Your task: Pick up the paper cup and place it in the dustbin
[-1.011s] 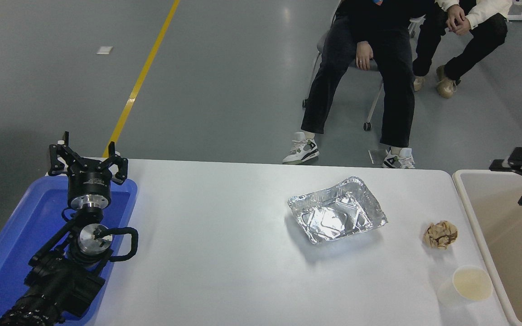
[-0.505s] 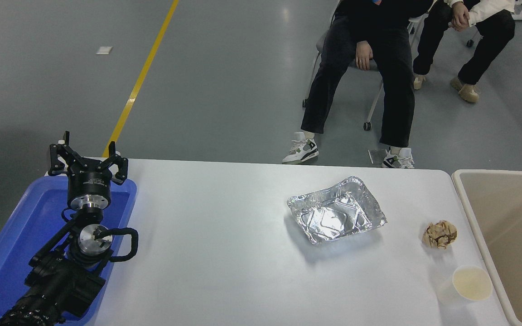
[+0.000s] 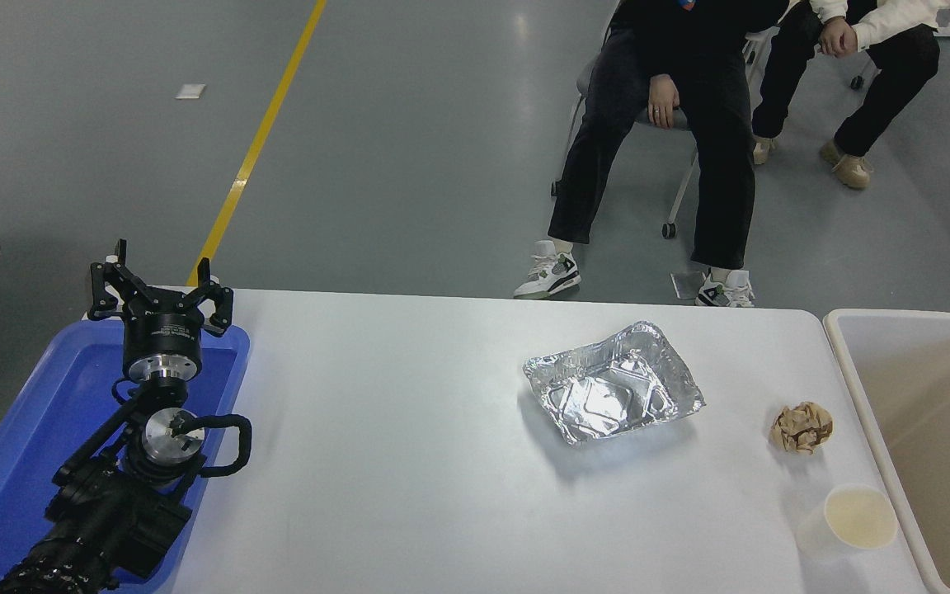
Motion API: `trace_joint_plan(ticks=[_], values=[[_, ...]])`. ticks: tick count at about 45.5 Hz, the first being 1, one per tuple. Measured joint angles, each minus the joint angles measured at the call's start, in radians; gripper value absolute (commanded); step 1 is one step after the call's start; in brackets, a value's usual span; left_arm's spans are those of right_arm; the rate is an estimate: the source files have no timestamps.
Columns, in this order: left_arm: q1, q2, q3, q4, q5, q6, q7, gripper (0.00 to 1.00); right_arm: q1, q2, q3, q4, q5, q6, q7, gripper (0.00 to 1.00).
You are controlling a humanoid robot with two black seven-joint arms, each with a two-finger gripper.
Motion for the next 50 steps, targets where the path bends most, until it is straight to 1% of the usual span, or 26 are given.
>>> trace_joint_plan(ticks=[10,16,30,41,50], values=[[0.000,0.000,0.000,0.000,0.000,0.000,0.000,0.99,0.006,0.095,-0.043,-0.056,0.046,-0.056,-0.001,1.00],[0.000,0.000,0.000,0.000,0.000,0.000,0.000,0.99,0.018,0.123,-0.059,-0.071,0.062,-0.070,-0.002,1.00],[0.000,0.000,0.000,0.000,0.000,0.000,0.000,0.99,0.070,0.090,-0.036,-0.083,0.127,-0.053,-0.006,1.00],[0.000,0.000,0.001,0.000,0.000,0.000,0.000,0.99,0.095,0.077,0.000,-0.088,0.142,-0.031,-0.011,1.00],[0.000,0.000,0.000,0.000,0.000,0.000,0.000,0.99,0.170,0.085,-0.019,-0.090,0.148,-0.024,-0.013,1.00]])
